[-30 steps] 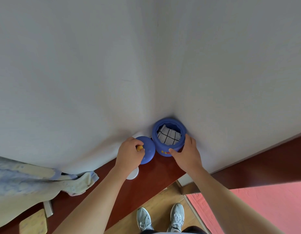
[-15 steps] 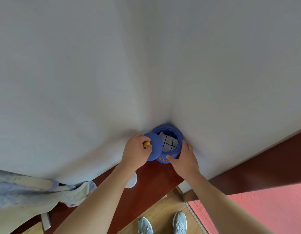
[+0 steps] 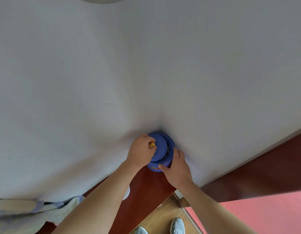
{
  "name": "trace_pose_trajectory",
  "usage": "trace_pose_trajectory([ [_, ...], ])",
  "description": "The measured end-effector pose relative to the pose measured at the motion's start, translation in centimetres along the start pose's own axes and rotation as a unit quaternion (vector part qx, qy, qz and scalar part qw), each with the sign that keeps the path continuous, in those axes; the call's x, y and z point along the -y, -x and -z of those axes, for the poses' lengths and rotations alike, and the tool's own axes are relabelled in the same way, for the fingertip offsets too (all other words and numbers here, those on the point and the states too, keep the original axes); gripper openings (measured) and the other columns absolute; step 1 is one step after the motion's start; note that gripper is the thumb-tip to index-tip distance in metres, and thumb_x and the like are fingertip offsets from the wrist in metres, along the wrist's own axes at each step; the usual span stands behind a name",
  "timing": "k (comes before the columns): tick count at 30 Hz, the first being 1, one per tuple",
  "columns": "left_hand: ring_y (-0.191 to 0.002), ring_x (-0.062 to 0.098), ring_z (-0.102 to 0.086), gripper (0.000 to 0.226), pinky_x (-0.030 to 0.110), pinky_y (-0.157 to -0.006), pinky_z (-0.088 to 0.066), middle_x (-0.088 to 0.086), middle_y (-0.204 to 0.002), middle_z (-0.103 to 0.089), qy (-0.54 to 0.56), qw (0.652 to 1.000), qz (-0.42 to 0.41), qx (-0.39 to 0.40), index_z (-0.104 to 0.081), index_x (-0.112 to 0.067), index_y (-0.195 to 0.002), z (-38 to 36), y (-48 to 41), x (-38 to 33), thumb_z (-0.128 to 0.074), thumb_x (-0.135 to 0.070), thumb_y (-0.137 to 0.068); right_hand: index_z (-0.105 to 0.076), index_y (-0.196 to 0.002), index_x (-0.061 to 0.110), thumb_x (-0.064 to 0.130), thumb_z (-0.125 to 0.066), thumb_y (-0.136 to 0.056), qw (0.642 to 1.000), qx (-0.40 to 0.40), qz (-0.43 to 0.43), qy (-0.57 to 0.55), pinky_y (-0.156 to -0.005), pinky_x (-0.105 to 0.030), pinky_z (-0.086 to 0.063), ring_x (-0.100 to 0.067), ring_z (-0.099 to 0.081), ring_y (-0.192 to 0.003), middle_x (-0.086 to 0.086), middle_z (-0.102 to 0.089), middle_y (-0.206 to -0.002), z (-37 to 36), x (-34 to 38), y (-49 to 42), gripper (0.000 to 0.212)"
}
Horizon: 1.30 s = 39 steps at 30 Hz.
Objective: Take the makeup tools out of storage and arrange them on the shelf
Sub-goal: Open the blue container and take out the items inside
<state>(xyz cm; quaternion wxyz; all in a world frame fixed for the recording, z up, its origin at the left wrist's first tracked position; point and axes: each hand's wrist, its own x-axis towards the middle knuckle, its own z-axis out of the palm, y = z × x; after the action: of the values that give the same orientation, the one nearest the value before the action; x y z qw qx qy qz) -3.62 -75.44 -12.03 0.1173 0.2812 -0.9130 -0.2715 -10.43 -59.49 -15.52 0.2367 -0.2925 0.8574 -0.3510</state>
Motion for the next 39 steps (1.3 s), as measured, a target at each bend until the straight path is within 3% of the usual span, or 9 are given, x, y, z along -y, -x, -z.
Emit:
trace_pose_trajectory([
  [9,-0.070,0.020,-0.055,0.015,0.045,-0.067,-0.048,0.003,-0.073,-0.060,-0.001,1.000,0.005,0.030,-0.065,-0.008,-0.070,-1.4,-1.1,-0.8,-0.057,-0.018,-0.077,-0.035,-0.142,0.022,0.036,-0.077,-0.080,1.000,0.002,-0.011,-0.023,-0.078,-0.014,-0.038,-0.012,-0.055,-0.112,0.003,-0.038,-0.139,0.2,0.1,0.0,0.076],
  [21,-0.068,0.020,-0.055,0.018,0.046,-0.066,-0.049,0.004,-0.072,-0.060,0.012,0.999,0.015,0.035,-0.065,-0.006,-0.069,-2.0,-1.3,-0.6,-0.055,-0.020,-0.076,-0.034,-0.144,0.023,0.038,-0.076,-0.080,1.000,0.003,-0.015,-0.011,-0.070,-0.005,-0.032,-0.009,-0.053,-0.113,0.005,-0.037,-0.141,0.3,0.3,0.0,0.078],
  [25,-0.072,0.020,-0.056,0.014,0.044,-0.069,-0.049,0.005,-0.077,-0.062,0.017,0.999,0.011,0.031,-0.068,-0.006,-0.075,-2.0,-1.1,-0.6,-0.061,-0.017,-0.079,-0.035,-0.143,0.023,0.038,-0.077,-0.080,1.000,0.000,-0.013,-0.010,-0.068,-0.003,-0.032,-0.009,-0.053,-0.113,0.005,-0.037,-0.140,0.3,0.3,0.0,0.077],
  [29,-0.079,0.019,-0.058,0.008,0.039,-0.073,-0.050,0.003,-0.086,-0.064,0.021,0.999,0.007,0.026,-0.072,-0.010,-0.084,-1.9,-1.0,-0.6,-0.066,-0.014,-0.082,-0.034,-0.144,0.024,0.039,-0.076,-0.080,1.000,-0.002,-0.014,-0.009,-0.079,-0.012,-0.036,-0.010,-0.053,-0.114,0.005,-0.037,-0.140,0.3,0.4,0.0,0.078],
  [39,-0.082,0.011,-0.058,0.024,0.029,-0.079,-0.051,0.000,-0.101,-0.065,0.056,0.998,0.028,-0.009,-0.069,-0.013,-0.111,-1.1,0.2,-0.7,-0.066,-0.021,-0.089,-0.036,-0.141,0.018,0.042,-0.079,-0.075,0.999,-0.005,0.005,0.046,-0.086,-0.024,-0.048,-0.015,-0.053,-0.115,0.001,-0.039,-0.139,0.7,0.3,-0.3,0.081],
])
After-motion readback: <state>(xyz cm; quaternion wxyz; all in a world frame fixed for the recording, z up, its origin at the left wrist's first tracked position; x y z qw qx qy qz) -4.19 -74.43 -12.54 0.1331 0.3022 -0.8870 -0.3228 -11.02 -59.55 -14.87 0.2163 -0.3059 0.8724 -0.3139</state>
